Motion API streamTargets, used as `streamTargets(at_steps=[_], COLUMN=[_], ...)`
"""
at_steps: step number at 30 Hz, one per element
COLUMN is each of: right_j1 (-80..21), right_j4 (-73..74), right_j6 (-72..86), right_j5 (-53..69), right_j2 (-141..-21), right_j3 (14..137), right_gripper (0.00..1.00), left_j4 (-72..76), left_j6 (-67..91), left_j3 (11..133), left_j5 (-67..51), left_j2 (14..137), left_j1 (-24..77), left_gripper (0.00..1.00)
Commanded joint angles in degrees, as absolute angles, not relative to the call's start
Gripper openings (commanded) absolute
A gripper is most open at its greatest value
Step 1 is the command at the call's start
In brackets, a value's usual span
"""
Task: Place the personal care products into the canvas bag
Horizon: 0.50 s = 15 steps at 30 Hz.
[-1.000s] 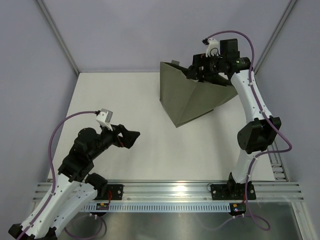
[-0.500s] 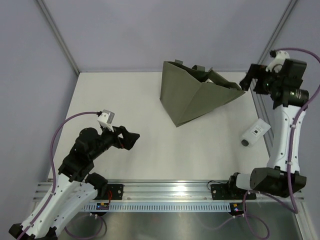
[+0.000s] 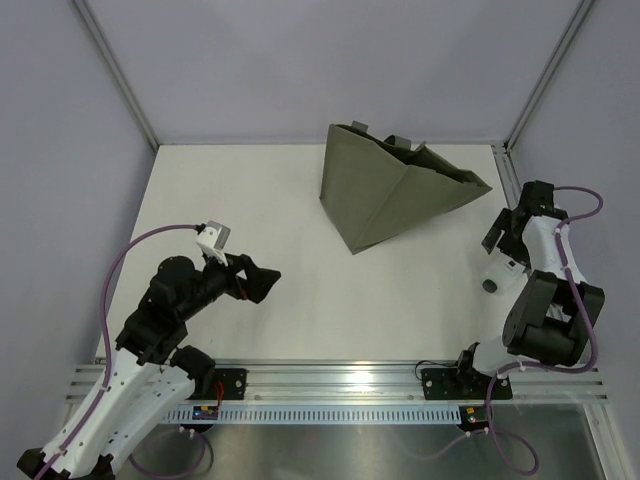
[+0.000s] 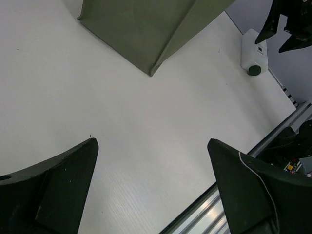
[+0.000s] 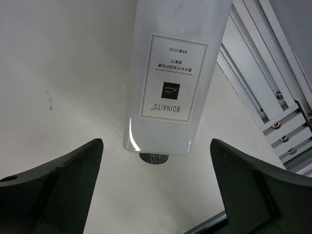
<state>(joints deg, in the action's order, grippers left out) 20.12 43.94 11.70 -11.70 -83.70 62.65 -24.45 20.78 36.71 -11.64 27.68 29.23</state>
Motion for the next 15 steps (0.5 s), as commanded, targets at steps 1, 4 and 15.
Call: streamTargets(at_steps=[1,4,15], right_j1=[20.83,20.83,23.38], right_j4=[40.43,39.47,38.59], right_j6=[15.20,16.08,18.55], right_j5=[-17.05,-17.22,-16.18], right_j2=[-88.31,-92.00,-100.10], right_j3=[64.95,66.00,65.39], right_gripper=[1.00,1.00,1.00], left_j4=[-22.94,-22.68,-21.80], left_j6=[20.39,20.65,22.06], left_j3=[37.27,36.91,36.12], left_j5=[-13.71,-13.89,-13.62], left_j2=[27.16,27.94,28.65], left_j1=[29.00,29.00,29.00], left_gripper=[0.99,0.99,0.99])
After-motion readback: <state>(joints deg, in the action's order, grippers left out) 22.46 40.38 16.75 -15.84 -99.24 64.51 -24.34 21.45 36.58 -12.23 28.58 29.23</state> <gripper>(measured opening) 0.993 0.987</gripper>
